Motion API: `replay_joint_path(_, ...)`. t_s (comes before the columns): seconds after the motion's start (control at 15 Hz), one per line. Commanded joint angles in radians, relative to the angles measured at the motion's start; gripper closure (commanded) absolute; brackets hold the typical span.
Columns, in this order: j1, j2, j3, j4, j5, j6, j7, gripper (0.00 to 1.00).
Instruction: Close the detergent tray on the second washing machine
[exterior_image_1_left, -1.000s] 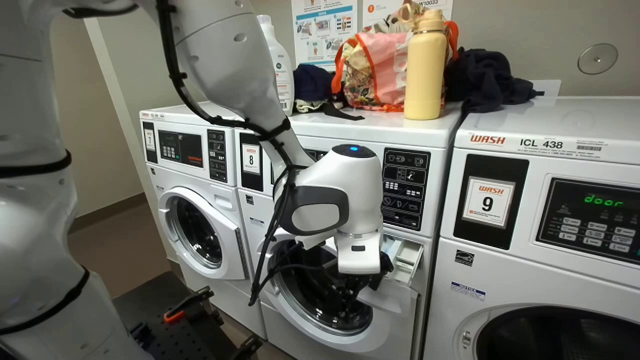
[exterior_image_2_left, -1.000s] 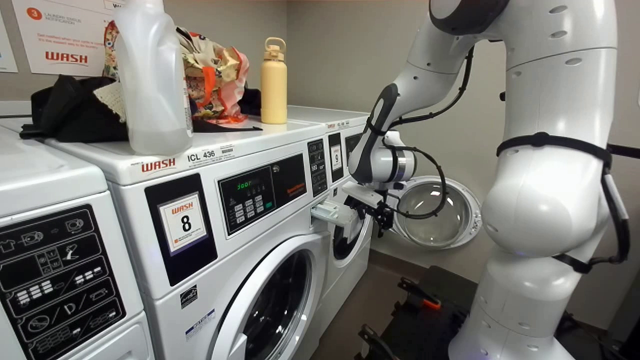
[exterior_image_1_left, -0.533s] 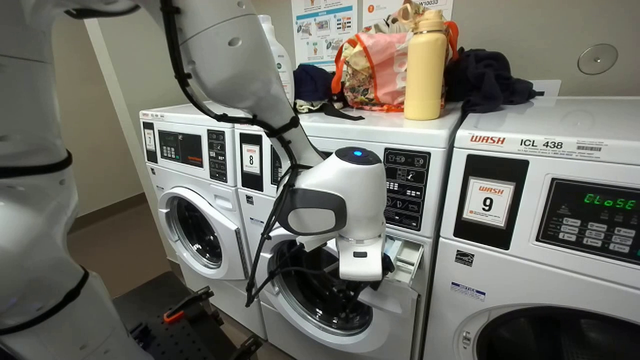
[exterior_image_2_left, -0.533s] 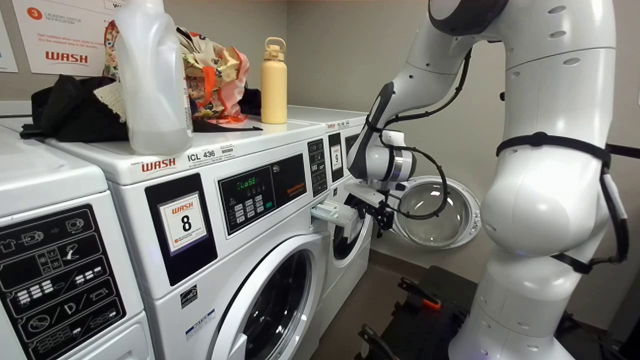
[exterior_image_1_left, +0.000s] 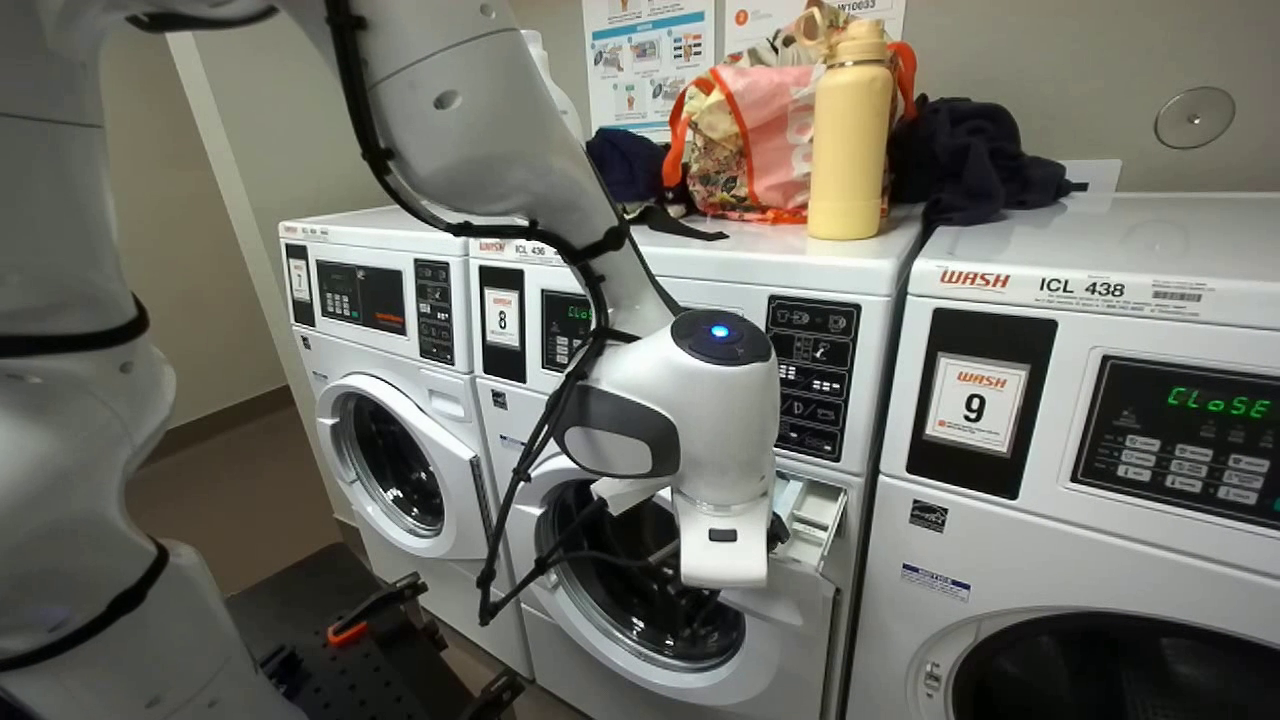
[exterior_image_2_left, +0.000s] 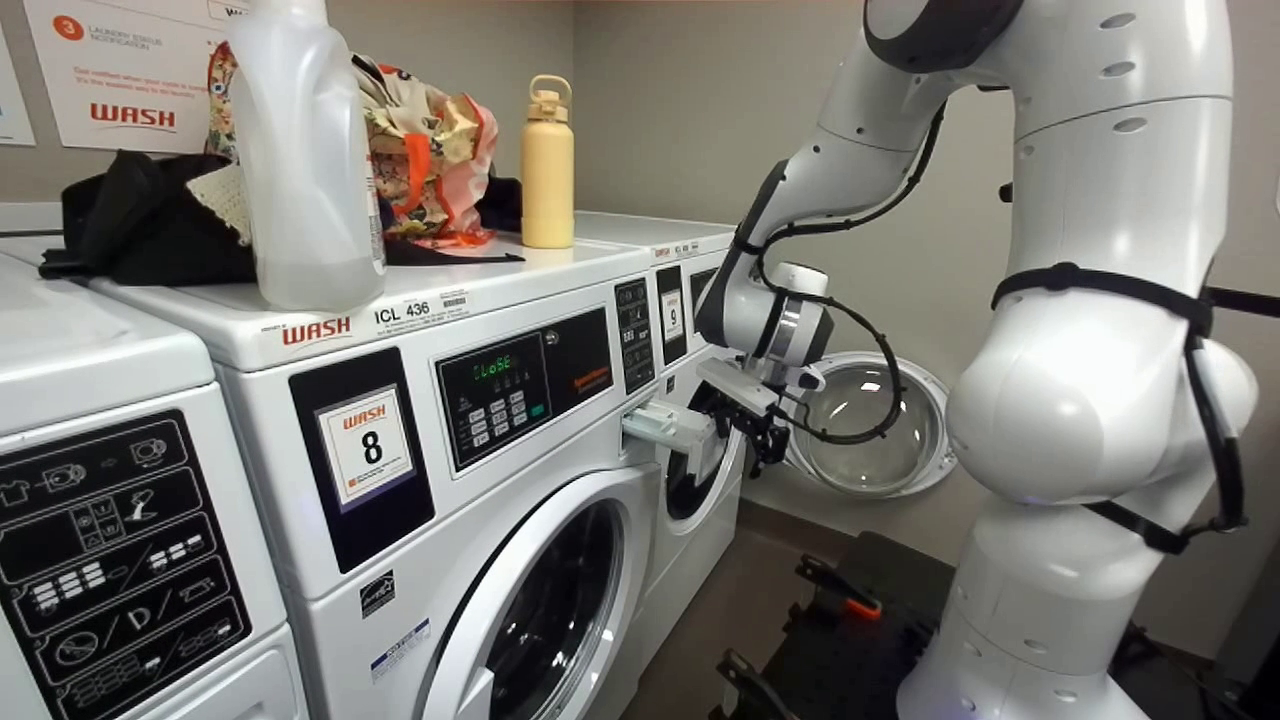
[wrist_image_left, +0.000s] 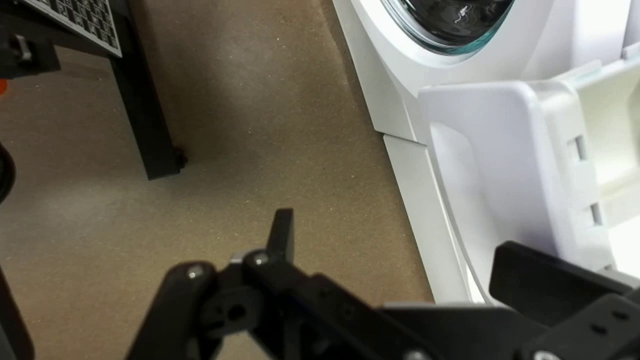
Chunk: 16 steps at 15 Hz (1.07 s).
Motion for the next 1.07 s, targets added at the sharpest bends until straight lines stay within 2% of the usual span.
replay_joint_path(0.0, -0.042, 0.047, 0.068, 0.079, 0.126, 0.013, -0.1, 0.0)
replay_joint_path(0.27, -0.069, 0.055, 0.103, 0.099, 0.233, 0.016, -0.212, 0.0)
replay_joint_path(0.6, -0.082, 0.105, 0.165, 0.203, 0.377, 0.029, -0.335, 0.0)
replay_joint_path(1.0, -0.076, 0.183, 0.188, 0.3, 0.436, 0.032, -0.391, 0.0)
